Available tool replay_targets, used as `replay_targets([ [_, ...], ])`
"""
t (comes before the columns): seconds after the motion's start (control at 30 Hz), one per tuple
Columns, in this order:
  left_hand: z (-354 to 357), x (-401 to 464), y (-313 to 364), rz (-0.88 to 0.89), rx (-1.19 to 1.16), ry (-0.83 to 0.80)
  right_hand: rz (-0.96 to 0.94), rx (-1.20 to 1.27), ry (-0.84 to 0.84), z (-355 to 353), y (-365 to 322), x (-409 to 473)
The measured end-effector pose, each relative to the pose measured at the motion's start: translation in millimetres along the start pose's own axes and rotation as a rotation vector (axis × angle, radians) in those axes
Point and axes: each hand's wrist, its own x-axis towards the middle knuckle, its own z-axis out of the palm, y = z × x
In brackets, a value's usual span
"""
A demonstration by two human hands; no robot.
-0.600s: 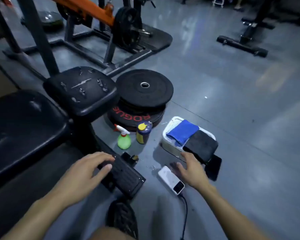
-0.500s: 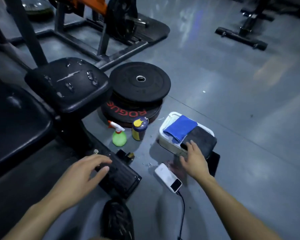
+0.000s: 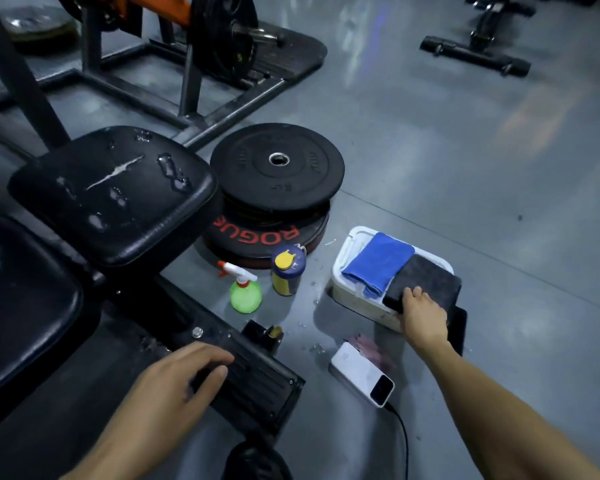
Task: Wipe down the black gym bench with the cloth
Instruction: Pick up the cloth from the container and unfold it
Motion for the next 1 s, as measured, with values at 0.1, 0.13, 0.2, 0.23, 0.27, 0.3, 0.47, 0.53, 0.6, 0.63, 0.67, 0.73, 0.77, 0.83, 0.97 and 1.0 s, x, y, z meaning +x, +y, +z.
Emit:
replay_targets([
  [0.1,-4,1,-6,0.002,-0.002,0.023,-0.004,0.01,-0.025,-5,3,0],
  [0.13,-5,1,-7,0.003,-0.004,0.022,0.019,0.063,-0.025,-6,8,-1],
  [0.2,-8,1,-6,-0.006,-0.014,0.012,0.068,0.207,-0.008,-12,14,-6],
  [0.23,-12,1,-5,-0.008,-0.023,0.007,0.088,0.279,-0.005,-19,14,-12],
  [0.27,-17,2,-1,-0.001,-0.026,0.004,0.097,0.344,0.005,-25,14,-20],
  [0.3,-23,3,3,0.019,-0.027,0.005,0.099,0.411,0.017,-31,12,-30],
  [0.47,-75,1,45,0.107,0.021,0.086,-0.037,0.858,-0.073,-91,-13,-89],
  [0.53,-102,-8,68,0.144,0.031,0.141,-0.137,1.049,-0.166,-132,-29,-116],
  [0.6,-130,-23,89,0.17,0.032,0.171,-0.283,1.202,-0.236,-179,-49,-144],
  [0.63,-142,-33,98,0.179,0.032,0.186,-0.359,1.269,-0.266,-202,-60,-156],
  [0.67,-153,-43,103,0.181,0.032,0.204,-0.432,1.329,-0.297,-224,-71,-168],
  [0.73,-172,-65,108,0.174,0.003,0.244,-0.567,1.422,-0.352,-267,-93,-192],
  [0.77,-178,-77,109,0.168,-0.018,0.265,-0.629,1.454,-0.368,-287,-103,-204],
  [0.83,-191,-99,107,0.142,-0.024,0.282,-0.763,1.479,-0.393,-319,-124,-223],
  [0.97,-212,-132,98,0.065,-0.082,0.374,-0.961,1.488,-0.456,-359,-162,-251],
  [1.0,-218,-139,94,0.049,-0.128,0.387,-0.989,1.49,-0.488,-366,-171,-257],
])
